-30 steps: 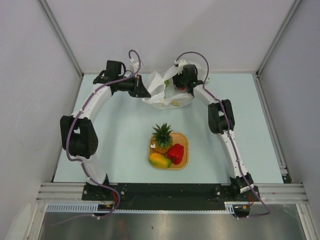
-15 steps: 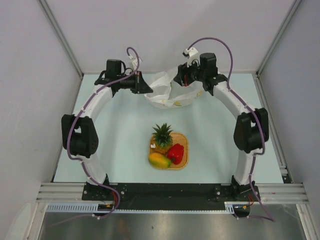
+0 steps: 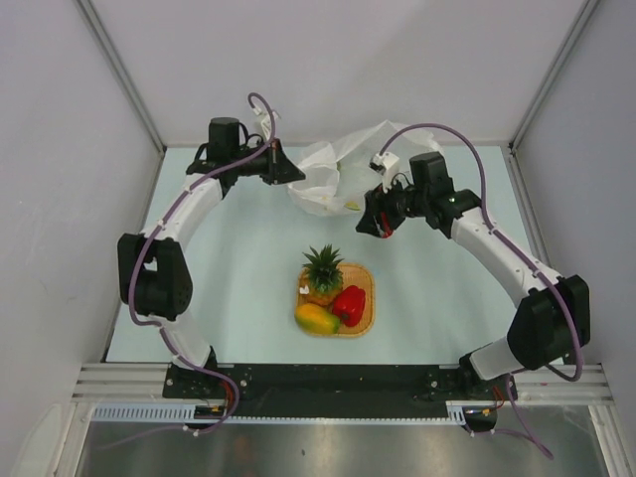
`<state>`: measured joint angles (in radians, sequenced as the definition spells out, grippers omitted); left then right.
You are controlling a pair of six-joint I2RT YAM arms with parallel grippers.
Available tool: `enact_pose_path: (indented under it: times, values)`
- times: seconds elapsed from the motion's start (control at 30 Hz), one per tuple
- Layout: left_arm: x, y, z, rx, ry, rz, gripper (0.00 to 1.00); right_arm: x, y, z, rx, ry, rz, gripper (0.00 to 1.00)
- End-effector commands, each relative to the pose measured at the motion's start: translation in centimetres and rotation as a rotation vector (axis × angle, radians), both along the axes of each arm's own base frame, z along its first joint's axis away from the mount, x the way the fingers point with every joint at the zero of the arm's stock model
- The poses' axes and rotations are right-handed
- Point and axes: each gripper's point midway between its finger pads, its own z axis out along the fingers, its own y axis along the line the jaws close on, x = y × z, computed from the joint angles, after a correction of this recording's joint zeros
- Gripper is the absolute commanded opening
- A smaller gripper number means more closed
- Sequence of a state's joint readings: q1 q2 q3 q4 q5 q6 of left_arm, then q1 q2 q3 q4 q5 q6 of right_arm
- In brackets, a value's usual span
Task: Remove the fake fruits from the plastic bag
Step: Place the fake fruit on the plate.
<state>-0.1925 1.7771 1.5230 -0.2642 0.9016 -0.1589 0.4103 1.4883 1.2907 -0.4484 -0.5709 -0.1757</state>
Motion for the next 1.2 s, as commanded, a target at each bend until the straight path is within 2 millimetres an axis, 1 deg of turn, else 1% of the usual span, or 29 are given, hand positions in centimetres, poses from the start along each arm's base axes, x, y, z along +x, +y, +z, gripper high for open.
enact_pose_path:
  times: [0.0, 0.07, 0.1, 0.13, 0.17, 0.2, 0.23, 0.3, 0.33, 0.4, 0.43, 0.53, 0.63, 0.77, 0.9, 1.0, 1.1, 1.13, 1.17]
  values:
    - [-1.5, -0.8, 3.1, -0.033, -0.08, -0.038, 0.0, -3.3, -1.1, -2.9, 0.054, 0.218, -0.026, 0.17]
    - [-2.0, -0.6, 2.7, -0.024, -0.056, -0.039, 0.0, -3.5, -1.1, -3.9, 0.063, 0.25, -0.025, 0.17]
    - [-2.3, -0.6, 2.7, -0.022, -0.051, -0.042, 0.0, -3.1, -0.7, -4.0, 0.081, 0.24, -0.021, 0.19]
    - [-2.5, -0.5, 2.7, -0.018, -0.052, -0.039, 0.0, -3.2, -0.2, -4.7, 0.101, 0.286, -0.018, 0.19]
    - [-2.7, -0.4, 2.6, -0.014, -0.047, -0.037, 0.0, -2.7, 0.1, -4.6, 0.121, 0.282, -0.023, 0.2]
    - [-2.8, -0.3, 3.0, -0.012, -0.063, -0.036, 0.0, -2.6, 0.5, -4.8, 0.142, 0.315, -0.034, 0.22]
    - [-2.9, -0.2, 3.1, -0.007, -0.067, -0.029, 0.0, -2.5, 1.0, -5.4, 0.154, 0.344, -0.019, 0.22]
    - [-3.0, 0.0, 3.3, 0.005, -0.082, -0.021, 0.01, -2.0, 1.7, -6.0, 0.174, 0.354, -0.01, 0.23]
    - [-3.2, 0.2, 3.4, 0.012, -0.082, -0.016, 0.0, -1.9, 2.1, -6.9, 0.175, 0.381, -0.008, 0.24]
    - [-3.5, 0.3, 3.3, 0.02, -0.087, -0.014, 0.0, -2.1, 2.4, -8.1, 0.163, 0.416, -0.004, 0.24]
    - [-3.8, 0.4, 3.3, 0.022, -0.093, -0.012, 0.0, -2.1, 2.5, -9.2, 0.149, 0.445, -0.008, 0.24]
    - [-4.4, 0.7, 3.1, 0.032, -0.105, -0.005, 0.0, -2.3, 2.9, -10.6, 0.137, 0.477, -0.006, 0.24]
    - [-4.7, 0.8, 2.8, 0.039, -0.109, -0.005, 0.0, -2.3, 4.0, -10.7, 0.154, 0.475, 0.017, 0.24]
    - [-5.1, 1.0, 2.7, 0.043, -0.115, -0.005, 0.0, -2.8, 5.3, -11.5, 0.147, 0.47, 0.052, 0.25]
    - [-5.3, 1.1, 2.7, 0.046, -0.118, -0.007, 0.0, -3.3, 5.7, -12.4, 0.135, 0.483, 0.057, 0.28]
    - [-5.4, 1.1, 2.7, 0.045, -0.119, -0.006, 0.0, -3.6, 5.1, -13.3, 0.125, 0.494, 0.034, 0.33]
    - [-5.3, 1.0, 3.1, 0.033, -0.124, -0.003, 0.0, -4.0, 4.5, -13.8, 0.123, 0.517, 0.017, 0.47]
    - [-5.3, 1.0, 3.3, 0.031, -0.126, -0.001, 0.0, -4.1, 4.4, -13.8, 0.122, 0.522, 0.013, 0.56]
    - [-5.2, 1.0, 3.3, 0.032, -0.13, 0.001, 0.0, -4.0, 4.2, -14.0, 0.117, 0.522, 0.005, 0.59]
